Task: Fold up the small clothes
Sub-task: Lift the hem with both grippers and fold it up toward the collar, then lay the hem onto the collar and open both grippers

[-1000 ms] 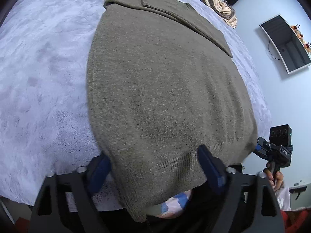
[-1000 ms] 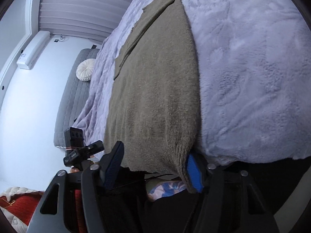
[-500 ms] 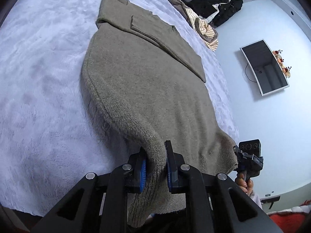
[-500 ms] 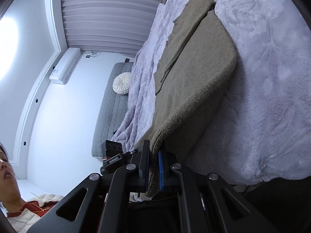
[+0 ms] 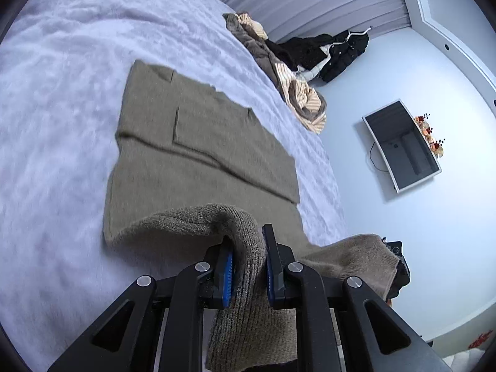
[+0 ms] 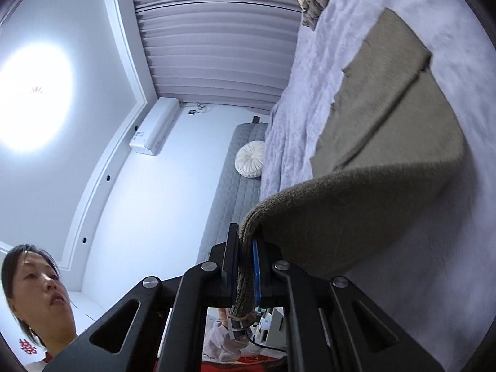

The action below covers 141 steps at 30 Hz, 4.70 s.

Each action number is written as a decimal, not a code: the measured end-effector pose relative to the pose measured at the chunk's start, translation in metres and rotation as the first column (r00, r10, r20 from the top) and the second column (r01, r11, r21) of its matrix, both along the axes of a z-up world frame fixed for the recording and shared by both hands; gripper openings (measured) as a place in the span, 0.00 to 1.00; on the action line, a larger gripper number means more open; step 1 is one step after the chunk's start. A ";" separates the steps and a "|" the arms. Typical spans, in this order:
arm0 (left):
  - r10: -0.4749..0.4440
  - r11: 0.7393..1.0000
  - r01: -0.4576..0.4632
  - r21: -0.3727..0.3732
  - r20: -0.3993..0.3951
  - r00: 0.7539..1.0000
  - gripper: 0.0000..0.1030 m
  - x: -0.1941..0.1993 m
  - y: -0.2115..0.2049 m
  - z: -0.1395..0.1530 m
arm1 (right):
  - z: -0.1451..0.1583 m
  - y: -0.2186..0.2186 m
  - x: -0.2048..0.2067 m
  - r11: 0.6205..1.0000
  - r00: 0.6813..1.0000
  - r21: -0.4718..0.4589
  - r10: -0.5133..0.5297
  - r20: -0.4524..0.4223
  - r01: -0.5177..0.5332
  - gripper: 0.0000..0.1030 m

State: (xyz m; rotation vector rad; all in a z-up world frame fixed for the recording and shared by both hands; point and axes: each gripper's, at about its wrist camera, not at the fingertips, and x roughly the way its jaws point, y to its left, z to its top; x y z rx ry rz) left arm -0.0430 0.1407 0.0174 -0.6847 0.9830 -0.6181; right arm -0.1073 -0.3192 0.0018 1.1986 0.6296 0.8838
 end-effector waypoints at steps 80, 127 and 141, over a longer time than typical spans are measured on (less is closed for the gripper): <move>-0.007 0.941 0.059 0.334 -0.154 0.988 0.18 0.110 -0.003 -0.093 | -0.041 -0.058 0.119 0.736 0.945 -0.677 -0.215 -0.247 -0.009 0.05; 0.120 0.767 -0.104 0.634 0.018 0.993 0.18 0.149 -0.030 -0.064 | -0.048 -0.018 0.126 0.729 0.907 -0.681 -0.329 -0.262 0.068 0.05; 0.074 0.738 -0.101 0.667 0.069 0.995 0.99 0.077 -0.054 -0.039 | -0.041 0.015 0.068 0.764 0.918 -0.645 -0.269 -0.291 0.020 0.05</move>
